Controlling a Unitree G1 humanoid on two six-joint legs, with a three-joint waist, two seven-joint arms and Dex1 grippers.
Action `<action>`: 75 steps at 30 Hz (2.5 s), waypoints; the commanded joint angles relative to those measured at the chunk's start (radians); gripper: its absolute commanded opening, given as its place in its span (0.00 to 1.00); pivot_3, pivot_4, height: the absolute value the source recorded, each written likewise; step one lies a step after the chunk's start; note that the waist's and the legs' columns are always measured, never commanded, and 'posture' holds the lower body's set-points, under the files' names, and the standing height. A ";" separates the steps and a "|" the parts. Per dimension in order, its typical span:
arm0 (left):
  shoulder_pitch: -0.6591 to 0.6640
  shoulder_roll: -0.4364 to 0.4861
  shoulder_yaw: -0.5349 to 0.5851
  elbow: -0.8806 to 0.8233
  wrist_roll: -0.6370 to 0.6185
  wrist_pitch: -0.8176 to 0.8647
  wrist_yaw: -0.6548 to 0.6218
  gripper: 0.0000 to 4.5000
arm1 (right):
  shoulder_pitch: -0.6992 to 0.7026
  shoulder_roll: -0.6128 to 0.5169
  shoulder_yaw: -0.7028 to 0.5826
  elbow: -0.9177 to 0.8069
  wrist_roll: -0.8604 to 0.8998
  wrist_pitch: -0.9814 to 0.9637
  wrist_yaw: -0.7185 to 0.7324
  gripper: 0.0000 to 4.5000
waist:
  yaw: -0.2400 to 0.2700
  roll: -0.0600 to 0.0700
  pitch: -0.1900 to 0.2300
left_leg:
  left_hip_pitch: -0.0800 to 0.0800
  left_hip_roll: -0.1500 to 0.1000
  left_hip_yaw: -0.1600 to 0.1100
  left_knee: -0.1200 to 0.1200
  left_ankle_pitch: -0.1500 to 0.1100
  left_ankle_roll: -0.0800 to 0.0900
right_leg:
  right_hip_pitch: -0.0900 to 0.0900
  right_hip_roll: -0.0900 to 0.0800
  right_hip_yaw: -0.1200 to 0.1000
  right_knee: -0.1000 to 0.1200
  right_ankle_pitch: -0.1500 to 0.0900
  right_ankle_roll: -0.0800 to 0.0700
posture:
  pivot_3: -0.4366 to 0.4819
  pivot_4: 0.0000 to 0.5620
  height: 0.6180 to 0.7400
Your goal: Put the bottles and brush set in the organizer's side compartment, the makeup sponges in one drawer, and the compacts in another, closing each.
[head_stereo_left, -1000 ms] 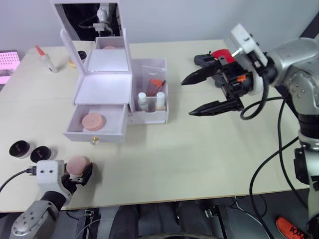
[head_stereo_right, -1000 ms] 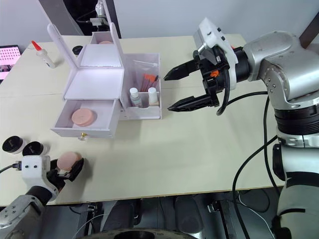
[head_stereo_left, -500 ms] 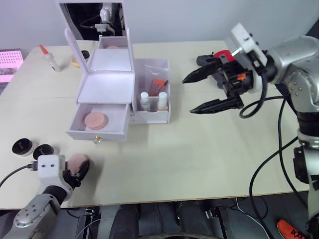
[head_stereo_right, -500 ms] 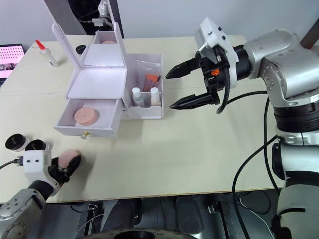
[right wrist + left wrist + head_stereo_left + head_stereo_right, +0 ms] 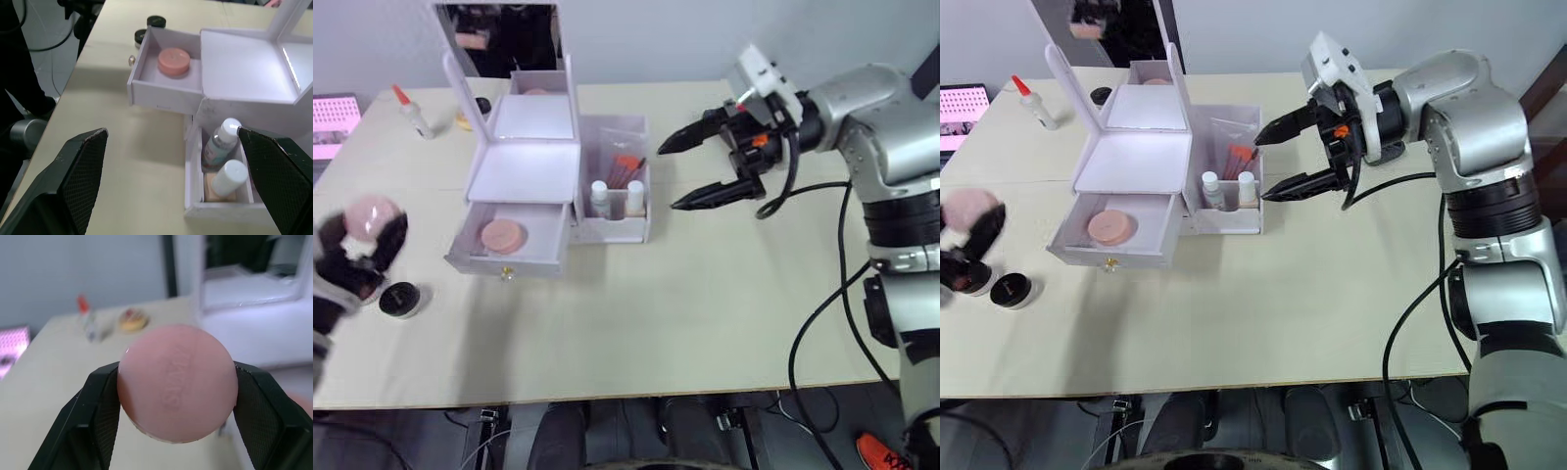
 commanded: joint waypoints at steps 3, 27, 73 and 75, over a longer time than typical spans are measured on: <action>-0.099 0.213 -0.130 0.109 -0.071 0.062 -0.205 0.61 | 0.016 -0.022 -0.051 -0.130 0.045 0.070 -0.026 1.00 | 0.004 0.001 0.001 | 0.000 0.000 0.000 -0.002 0.000 0.000 | -0.001 0.000 0.000 0.000 -0.001 0.001 | 0.48 0.27 1.00; -0.492 0.184 -0.746 0.340 0.189 0.023 -0.445 0.61 | 0.107 -0.100 -0.139 -0.289 0.113 0.186 -0.187 1.00 | 0.001 0.001 0.001 | 0.000 0.000 0.000 -0.003 0.000 0.000 | -0.002 0.001 0.000 0.001 -0.001 0.004 | 0.48 0.27 1.00; 0.441 -0.328 -0.080 -0.256 -0.024 -0.002 -0.154 0.01 | -0.014 0.090 -0.050 0.015 0.055 -0.067 -0.047 1.00 | -0.001 0.000 0.000 | 0.001 0.001 0.000 0.003 0.000 0.000 | 0.002 0.000 0.000 0.000 0.002 0.001 | 0.48 0.27 1.00; 0.420 -0.360 -0.140 -0.233 0.036 -0.047 -0.115 0.01 | -0.023 0.105 -0.046 0.025 0.050 -0.073 -0.042 1.00 | 0.001 0.000 0.000 | 0.001 0.001 0.000 0.004 0.000 0.000 | 0.002 0.000 0.000 -0.002 0.002 0.001 | 0.48 0.27 1.00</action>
